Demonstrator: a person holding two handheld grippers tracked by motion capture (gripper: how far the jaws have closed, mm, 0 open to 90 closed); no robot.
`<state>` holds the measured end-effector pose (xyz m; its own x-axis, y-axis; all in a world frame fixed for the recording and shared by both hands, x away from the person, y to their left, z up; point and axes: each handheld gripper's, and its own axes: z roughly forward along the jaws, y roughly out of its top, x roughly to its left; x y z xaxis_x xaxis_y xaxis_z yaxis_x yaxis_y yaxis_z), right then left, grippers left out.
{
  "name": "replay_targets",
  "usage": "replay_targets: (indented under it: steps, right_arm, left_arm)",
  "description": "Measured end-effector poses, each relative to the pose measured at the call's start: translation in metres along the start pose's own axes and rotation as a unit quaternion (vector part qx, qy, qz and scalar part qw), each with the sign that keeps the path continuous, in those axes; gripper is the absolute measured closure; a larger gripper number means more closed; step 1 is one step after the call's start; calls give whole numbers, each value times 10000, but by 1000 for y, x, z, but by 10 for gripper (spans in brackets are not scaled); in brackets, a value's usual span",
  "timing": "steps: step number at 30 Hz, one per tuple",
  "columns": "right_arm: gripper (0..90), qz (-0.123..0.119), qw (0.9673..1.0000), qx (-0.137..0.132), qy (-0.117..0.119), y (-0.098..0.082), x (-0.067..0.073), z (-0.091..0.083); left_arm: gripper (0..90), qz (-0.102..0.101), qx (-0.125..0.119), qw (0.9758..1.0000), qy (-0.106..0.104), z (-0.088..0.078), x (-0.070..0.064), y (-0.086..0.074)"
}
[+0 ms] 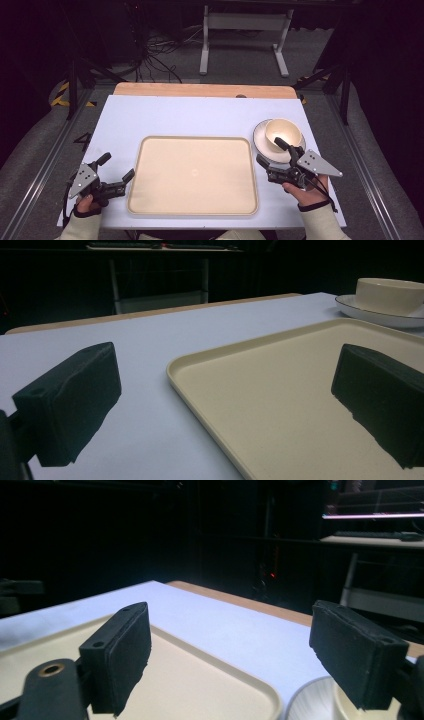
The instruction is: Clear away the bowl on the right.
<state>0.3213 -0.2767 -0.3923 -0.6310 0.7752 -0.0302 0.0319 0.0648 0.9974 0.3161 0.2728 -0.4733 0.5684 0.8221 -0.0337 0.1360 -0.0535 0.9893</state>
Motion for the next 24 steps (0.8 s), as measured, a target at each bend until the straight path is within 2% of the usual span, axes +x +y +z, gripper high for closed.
replay_targets:
  steps: [2, 9, 14, 17, 24]
  right_arm:
    - [179, 14, 9999, 68, -90, 2, -2, 0]
    - [179, 36, 9996, 248, -158, 7, -6, 2]
    - [179, 62, 9988, 382, -289, 11, -12, 4]
    - [179, 72, 9972, 593, -457, 15, -20, 6]
    - [184, 74, 9956, 689, -625, 23, -29, 7]
  left_arm:
    - [1, 8, 10, 10000, 13, 0, 0, 0]
    - [1, 16, 15, 10000, 36, 0, 0, 0]
    - [1, 1, 6, 10000, 56, 0, 0, 0]
    - [1, -2, 2, 10000, 53, 0, 0, 0]
    - [1, 14, 5, 10000, 63, 0, 0, 0]
